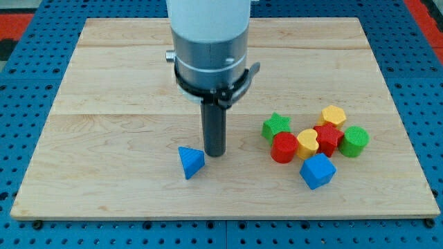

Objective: Slightly push the blue triangle towards the bottom center of the board

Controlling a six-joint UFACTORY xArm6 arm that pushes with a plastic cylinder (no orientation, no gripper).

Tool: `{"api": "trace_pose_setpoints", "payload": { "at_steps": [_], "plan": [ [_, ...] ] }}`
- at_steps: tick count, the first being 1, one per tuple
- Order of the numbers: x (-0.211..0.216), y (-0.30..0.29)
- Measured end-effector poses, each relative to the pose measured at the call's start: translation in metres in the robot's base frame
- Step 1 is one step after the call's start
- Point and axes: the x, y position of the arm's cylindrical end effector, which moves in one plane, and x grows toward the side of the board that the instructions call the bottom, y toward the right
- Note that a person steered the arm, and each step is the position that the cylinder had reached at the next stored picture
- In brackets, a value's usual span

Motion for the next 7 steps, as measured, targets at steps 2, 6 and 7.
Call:
{"api": "trace_pose_setpoints", "payload": {
  "at_steps": [2, 6, 7],
  "plan": [
    [0.004, -0.039],
    [0.023, -0.019],
    [0.023, -0.018]
  ]
}}
